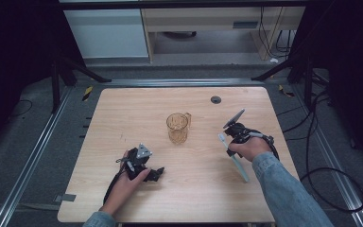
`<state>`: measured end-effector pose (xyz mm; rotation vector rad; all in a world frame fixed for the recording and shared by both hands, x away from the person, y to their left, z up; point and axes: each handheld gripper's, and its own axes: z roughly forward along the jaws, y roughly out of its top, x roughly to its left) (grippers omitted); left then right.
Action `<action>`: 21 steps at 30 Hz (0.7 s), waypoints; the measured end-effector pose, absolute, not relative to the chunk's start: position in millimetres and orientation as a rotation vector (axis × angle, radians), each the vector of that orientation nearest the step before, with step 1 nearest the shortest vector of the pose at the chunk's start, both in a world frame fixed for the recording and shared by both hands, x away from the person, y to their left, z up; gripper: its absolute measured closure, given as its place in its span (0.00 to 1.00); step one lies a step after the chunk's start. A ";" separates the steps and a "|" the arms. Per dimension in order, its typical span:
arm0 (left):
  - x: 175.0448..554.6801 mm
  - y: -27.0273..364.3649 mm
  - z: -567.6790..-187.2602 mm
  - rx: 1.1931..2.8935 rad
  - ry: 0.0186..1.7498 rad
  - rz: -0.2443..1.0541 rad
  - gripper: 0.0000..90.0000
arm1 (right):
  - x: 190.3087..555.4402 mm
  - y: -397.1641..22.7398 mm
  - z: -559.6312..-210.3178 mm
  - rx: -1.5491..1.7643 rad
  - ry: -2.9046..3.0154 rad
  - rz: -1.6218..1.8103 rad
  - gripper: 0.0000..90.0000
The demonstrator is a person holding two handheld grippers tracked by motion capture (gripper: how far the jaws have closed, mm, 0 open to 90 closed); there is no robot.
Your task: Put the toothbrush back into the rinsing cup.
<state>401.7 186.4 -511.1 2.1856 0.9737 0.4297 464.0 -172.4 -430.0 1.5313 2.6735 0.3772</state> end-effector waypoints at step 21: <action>401.6 186.4 -511.1 2.186 0.973 0.430 0.00 | 470.8 -167.3 -397.4 1.426 2.520 0.796 0.88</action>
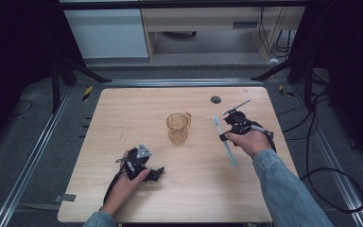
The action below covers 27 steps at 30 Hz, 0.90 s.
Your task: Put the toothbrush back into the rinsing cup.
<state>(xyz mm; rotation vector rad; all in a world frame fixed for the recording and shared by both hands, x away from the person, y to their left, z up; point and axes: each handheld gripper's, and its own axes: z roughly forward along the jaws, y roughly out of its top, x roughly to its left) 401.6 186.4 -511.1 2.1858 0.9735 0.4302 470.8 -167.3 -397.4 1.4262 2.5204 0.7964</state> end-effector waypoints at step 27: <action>401.9 186.1 -511.1 2.186 0.972 0.429 0.00 | 488.9 -148.5 -388.9 1.355 2.363 1.107 0.88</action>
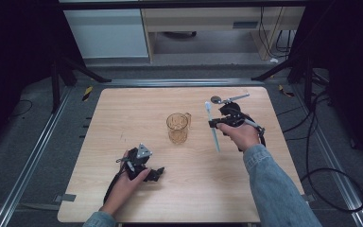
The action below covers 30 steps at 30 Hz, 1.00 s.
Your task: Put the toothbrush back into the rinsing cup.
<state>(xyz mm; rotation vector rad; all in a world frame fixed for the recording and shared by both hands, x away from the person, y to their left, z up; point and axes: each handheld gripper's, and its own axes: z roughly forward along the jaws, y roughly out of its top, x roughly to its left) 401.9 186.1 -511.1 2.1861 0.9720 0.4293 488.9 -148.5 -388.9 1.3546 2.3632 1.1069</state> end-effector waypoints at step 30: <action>402.0 186.1 -511.1 2.187 0.971 0.429 0.00 | 496.4 -139.1 -373.7 1.305 2.210 1.226 0.88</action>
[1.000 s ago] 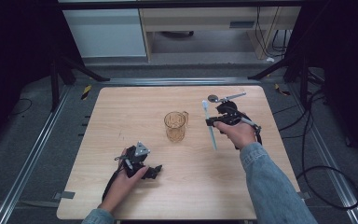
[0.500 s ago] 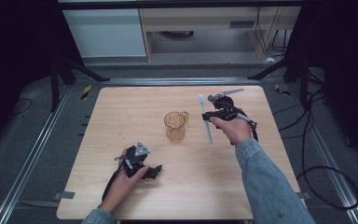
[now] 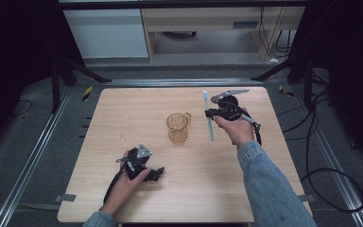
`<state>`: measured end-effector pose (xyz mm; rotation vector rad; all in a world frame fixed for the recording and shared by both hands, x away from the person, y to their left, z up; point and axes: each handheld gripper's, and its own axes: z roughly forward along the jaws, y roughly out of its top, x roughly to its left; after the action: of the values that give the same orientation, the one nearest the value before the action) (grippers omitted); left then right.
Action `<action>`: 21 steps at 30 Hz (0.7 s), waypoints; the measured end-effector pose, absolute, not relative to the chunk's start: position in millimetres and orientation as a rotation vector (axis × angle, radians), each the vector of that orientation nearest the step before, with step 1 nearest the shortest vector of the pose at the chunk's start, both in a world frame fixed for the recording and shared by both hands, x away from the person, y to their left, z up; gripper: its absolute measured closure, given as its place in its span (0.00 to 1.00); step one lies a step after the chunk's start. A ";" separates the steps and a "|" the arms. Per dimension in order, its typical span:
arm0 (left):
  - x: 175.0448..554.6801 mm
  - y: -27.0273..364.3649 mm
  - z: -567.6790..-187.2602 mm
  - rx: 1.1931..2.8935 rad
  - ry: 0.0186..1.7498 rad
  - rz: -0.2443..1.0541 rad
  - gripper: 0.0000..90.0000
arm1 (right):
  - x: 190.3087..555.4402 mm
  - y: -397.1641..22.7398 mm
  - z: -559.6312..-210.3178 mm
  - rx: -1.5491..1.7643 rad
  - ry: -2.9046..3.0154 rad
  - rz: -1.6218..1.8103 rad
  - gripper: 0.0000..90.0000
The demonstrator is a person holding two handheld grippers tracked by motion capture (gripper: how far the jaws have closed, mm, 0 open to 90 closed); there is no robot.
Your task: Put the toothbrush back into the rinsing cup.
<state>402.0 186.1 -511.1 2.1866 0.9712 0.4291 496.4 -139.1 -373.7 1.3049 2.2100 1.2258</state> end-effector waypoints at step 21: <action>401.9 186.1 -511.1 2.187 0.971 0.429 0.00 | 492.9 -142.3 -366.7 1.240 2.081 1.356 0.88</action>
<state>401.9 186.1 -511.1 2.1871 0.9710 0.4293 492.9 -142.3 -366.7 1.2404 2.0809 1.3555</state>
